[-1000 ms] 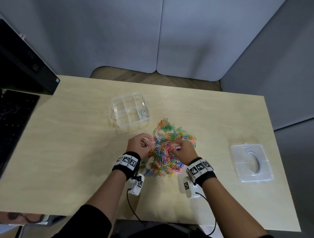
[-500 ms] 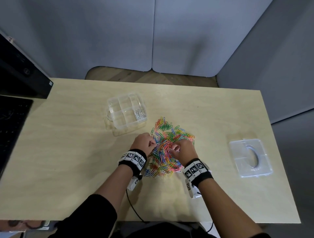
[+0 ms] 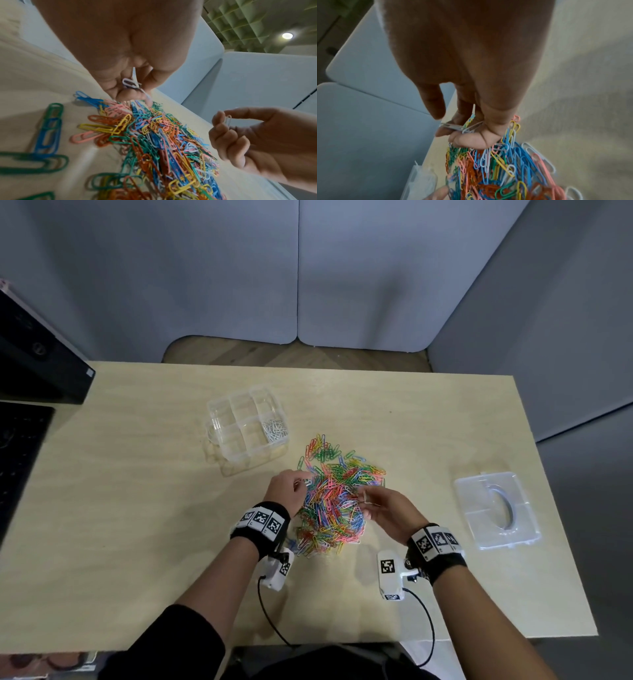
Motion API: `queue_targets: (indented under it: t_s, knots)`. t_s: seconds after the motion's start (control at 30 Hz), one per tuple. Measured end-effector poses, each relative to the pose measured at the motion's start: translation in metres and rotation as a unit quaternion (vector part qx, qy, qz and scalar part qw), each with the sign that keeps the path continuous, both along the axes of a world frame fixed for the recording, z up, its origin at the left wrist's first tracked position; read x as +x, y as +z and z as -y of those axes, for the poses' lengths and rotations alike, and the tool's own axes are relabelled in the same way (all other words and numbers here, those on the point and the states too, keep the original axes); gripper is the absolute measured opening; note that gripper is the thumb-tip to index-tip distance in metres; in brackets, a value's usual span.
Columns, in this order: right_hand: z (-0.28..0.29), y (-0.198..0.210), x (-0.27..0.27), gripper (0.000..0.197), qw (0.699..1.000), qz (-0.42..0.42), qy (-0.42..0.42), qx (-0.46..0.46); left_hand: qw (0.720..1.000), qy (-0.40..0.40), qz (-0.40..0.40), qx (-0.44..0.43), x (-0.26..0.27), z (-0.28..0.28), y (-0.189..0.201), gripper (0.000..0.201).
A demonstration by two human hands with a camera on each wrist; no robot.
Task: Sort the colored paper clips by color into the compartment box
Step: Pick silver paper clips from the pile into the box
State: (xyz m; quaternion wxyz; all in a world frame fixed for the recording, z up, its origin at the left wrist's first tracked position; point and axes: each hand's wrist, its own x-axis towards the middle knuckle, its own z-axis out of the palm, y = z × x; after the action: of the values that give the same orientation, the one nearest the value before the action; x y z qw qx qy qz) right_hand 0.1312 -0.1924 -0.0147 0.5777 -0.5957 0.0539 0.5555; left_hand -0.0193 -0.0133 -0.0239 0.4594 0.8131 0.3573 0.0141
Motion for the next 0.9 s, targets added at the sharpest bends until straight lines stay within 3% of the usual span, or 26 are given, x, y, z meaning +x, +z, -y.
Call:
queue_targets:
  t_s: [0.03, 0.07, 0.1, 0.13, 0.17, 0.2, 0.23, 0.3, 0.37, 0.43, 0.5, 0.53, 0.67, 0.73, 0.83, 0.9]
  knots:
    - [0.001, 0.000, -0.001, 0.021, 1.000, -0.006, -0.009, 0.001, 1.000, 0.007, -0.004, -0.012, 0.002, 0.002, 0.001, 0.029]
    - [0.002, -0.004, 0.000, 0.022, 0.999, 0.045, 0.015, -0.014, 0.999, 0.013, -0.015, -0.027, 0.003, 0.003, 0.002, 0.033]
    - [0.003, -0.007, 0.000, 0.021, 0.984, 0.154, 0.079, -0.045, 0.999, 0.019, -0.026, -0.043, 0.004, 0.005, 0.003, 0.037]
    - [0.004, -0.010, 0.000, 0.017, 0.940, 0.287, 0.166, -0.083, 0.997, 0.027, -0.033, -0.059, 0.006, 0.007, 0.003, 0.039]
    - [0.004, -0.013, 0.001, 0.016, 0.876, 0.404, 0.237, -0.110, 0.996, 0.037, -0.034, -0.076, 0.007, 0.009, 0.001, 0.036]
    - [0.003, -0.015, 0.000, 0.018, 0.822, 0.477, 0.284, -0.122, 0.994, 0.044, -0.031, -0.096, 0.008, 0.011, 0.002, 0.033]
    - [0.001, -0.016, -0.002, 0.019, 0.784, 0.522, 0.313, -0.127, 0.993, 0.048, -0.024, -0.108, 0.009, 0.013, 0.002, 0.035]
    - [-0.003, -0.018, -0.005, 0.019, 0.738, 0.575, 0.332, -0.120, 0.992, 0.046, -0.028, -0.113, 0.012, 0.018, -0.001, 0.048]
    - [-0.003, -0.023, -0.006, 0.012, 0.710, 0.608, 0.337, -0.114, 0.996, 0.021, -0.039, -0.077, 0.016, 0.025, 0.000, 0.056]
    - [-0.001, -0.026, -0.004, 0.008, 0.701, 0.617, 0.338, -0.113, 0.999, 0.009, -0.017, -0.043, 0.022, 0.032, 0.002, 0.049]
    - [0.001, -0.026, -0.002, 0.007, 0.713, 0.611, 0.327, -0.107, 0.999, 0.007, -0.010, -0.030, 0.029, 0.037, 0.000, 0.040]
    - [0.003, -0.025, 0.000, 0.008, 0.733, 0.597, 0.309, -0.106, 1.000, 0.008, -0.005, -0.025, 0.032, 0.039, 0.001, 0.038]
    - [0.015, -0.023, 0.007, 0.006, 0.850, 0.487, 0.172, -0.108, 1.000, -0.022, 0.002, -0.012, 0.040, 0.042, 0.001, 0.025]
    - [0.023, -0.024, 0.010, 0.012, 0.898, 0.412, 0.128, -0.087, 0.996, -0.082, 0.002, 0.039, 0.043, 0.041, 0.000, 0.019]
    - [0.030, -0.023, 0.011, 0.018, 0.934, 0.330, 0.108, -0.087, 0.974, -0.189, -0.041, 0.117, 0.048, 0.040, -0.003, 0.019]
    - [0.029, -0.019, 0.008, 0.012, 0.971, 0.229, 0.047, -0.059, 0.963, -0.216, -0.065, 0.149, 0.052, 0.041, -0.003, 0.016]
